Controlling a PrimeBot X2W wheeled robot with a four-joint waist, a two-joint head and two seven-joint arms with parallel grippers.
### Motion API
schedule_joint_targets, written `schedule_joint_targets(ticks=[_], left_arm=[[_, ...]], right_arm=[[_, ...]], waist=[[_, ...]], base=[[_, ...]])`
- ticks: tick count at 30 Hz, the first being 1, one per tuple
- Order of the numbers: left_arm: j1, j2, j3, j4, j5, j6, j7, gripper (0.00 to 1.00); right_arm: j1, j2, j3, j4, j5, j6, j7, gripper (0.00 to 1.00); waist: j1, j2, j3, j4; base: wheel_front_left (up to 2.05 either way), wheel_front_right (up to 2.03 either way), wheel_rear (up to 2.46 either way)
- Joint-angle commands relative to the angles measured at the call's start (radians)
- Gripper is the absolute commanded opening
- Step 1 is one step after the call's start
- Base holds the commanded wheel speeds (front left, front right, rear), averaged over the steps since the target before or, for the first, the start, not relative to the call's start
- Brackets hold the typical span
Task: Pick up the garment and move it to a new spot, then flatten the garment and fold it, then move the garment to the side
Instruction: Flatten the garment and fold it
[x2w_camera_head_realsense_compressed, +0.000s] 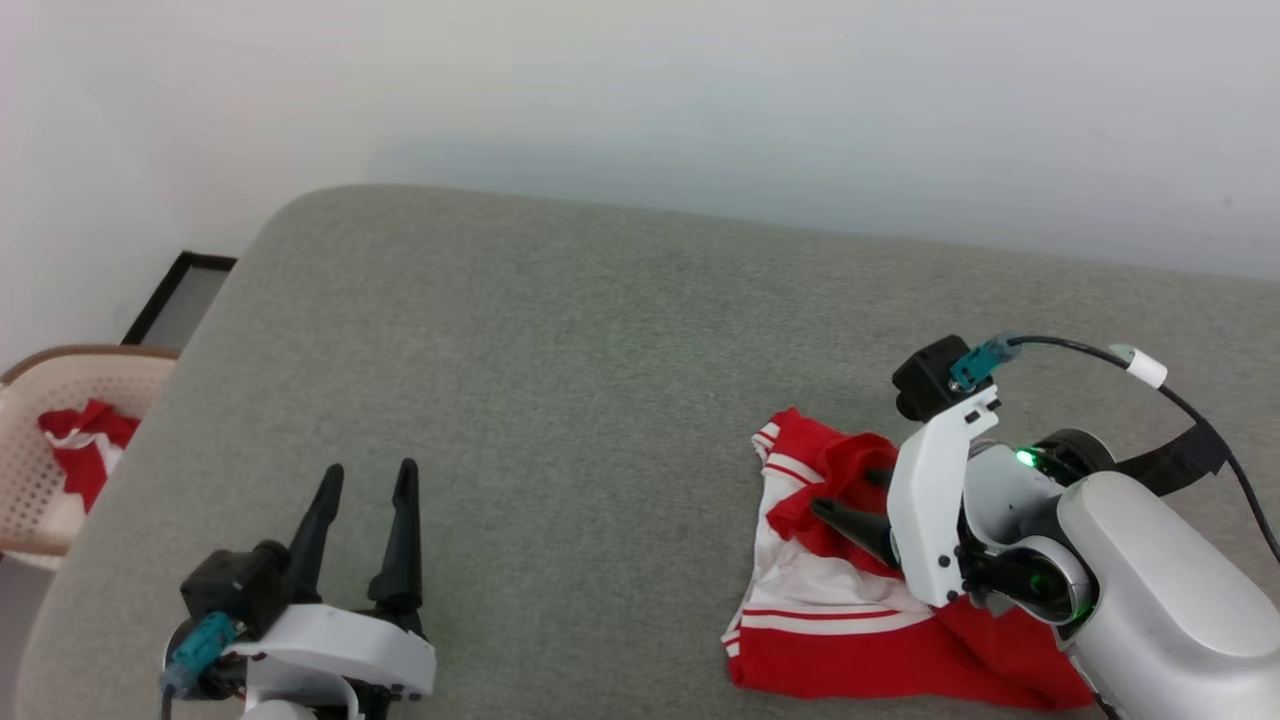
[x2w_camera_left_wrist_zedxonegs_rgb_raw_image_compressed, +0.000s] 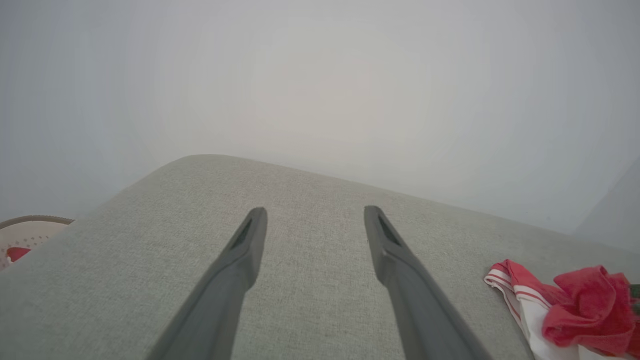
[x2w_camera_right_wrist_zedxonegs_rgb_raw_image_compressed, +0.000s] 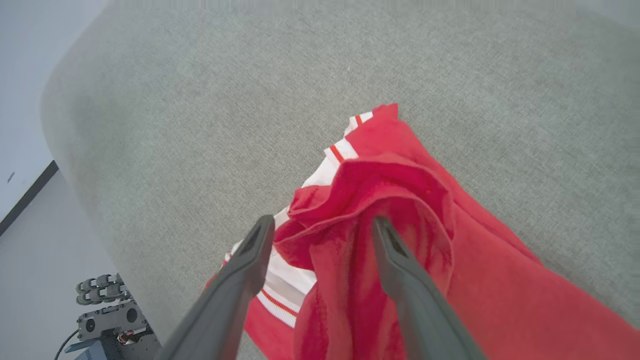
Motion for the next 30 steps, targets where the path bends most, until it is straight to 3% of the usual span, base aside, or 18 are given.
schedule_joint_targets(ticks=[1, 14, 30], left_arm=[[0.001, 0.003, 0.006, 0.002, 0.01, -0.004, -0.001, 1.0], [0.043, 0.025, 0.048, -0.013, 0.03, -0.011, -0.001, 1.0], [0.112, 0.075, 0.096, -0.036, 0.055, -0.005, 0.0, 1.0]], right_arm=[[-0.008, -0.005, 0.006, -0.009, 0.019, -0.001, -0.013, 1.0], [0.023, -0.071, -0.02, -0.103, 0.049, -0.001, -0.206, 1.0], [0.173, -0.229, -0.141, -0.108, 0.017, -0.001, -0.666, 1.0]], waist=[[0.0, -0.0001, -0.009, -0.016], [0.0, -0.0001, -0.06, -0.123], [0.0, -0.0001, -0.089, -0.228]], base=[[0.0, 0.0, 0.0], [0.0, 0.0, 0.0], [0.0, 0.0, 0.0]])
